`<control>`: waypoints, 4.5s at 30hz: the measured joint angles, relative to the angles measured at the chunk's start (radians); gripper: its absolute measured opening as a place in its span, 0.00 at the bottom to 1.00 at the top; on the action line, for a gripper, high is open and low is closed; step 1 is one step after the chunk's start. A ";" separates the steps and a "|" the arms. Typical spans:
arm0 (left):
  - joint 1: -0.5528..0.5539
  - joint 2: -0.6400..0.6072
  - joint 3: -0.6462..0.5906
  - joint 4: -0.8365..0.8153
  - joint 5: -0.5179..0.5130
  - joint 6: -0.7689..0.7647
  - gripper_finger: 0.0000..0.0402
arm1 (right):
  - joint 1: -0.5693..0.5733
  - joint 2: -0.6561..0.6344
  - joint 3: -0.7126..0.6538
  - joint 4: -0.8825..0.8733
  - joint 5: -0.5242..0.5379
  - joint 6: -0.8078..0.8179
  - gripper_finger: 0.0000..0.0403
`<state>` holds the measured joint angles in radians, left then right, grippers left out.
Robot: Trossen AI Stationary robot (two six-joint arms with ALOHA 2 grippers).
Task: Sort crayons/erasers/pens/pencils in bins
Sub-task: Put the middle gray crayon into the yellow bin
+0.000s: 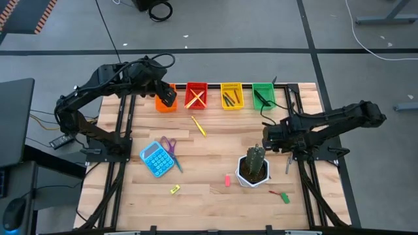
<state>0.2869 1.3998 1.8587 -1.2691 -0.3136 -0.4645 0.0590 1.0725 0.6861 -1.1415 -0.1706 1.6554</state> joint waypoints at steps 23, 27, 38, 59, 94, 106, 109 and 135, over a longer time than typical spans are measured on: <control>-0.061 0.016 0.001 -0.012 -0.006 0.172 0.32 | 0.434 0.098 0.034 0.009 0.008 0.789 0.35; -0.061 0.011 0.001 -0.085 -0.004 0.188 0.33 | 0.471 0.114 0.067 -0.026 -0.040 0.808 0.35; -0.061 0.010 0.001 -0.144 -0.004 0.222 0.34 | 0.478 0.207 0.079 -0.040 -0.071 0.822 0.35; -0.061 0.011 0.000 -0.142 0.027 0.188 0.36 | 0.477 0.385 0.056 -0.058 -0.114 0.832 0.35; -0.144 0.011 0.000 -0.141 0.023 -0.052 0.35 | 0.574 0.363 -0.025 0.147 -0.101 0.788 0.44; -0.172 0.020 0.000 -0.140 0.019 -0.097 0.34 | 0.680 0.270 -0.083 0.048 -0.012 0.736 0.49; -0.182 0.021 0.000 -0.138 0.019 -0.129 0.35 | 0.693 0.270 -0.118 0.160 -0.014 0.729 0.49; -0.220 0.021 0.000 -0.133 0.018 -0.209 0.33 | 0.616 0.188 -0.115 0.202 0.156 0.723 0.49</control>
<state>0.0673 1.4204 1.8584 -1.4021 -0.2955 -0.6734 0.6748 1.2606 0.5715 -0.9392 -0.0147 2.3789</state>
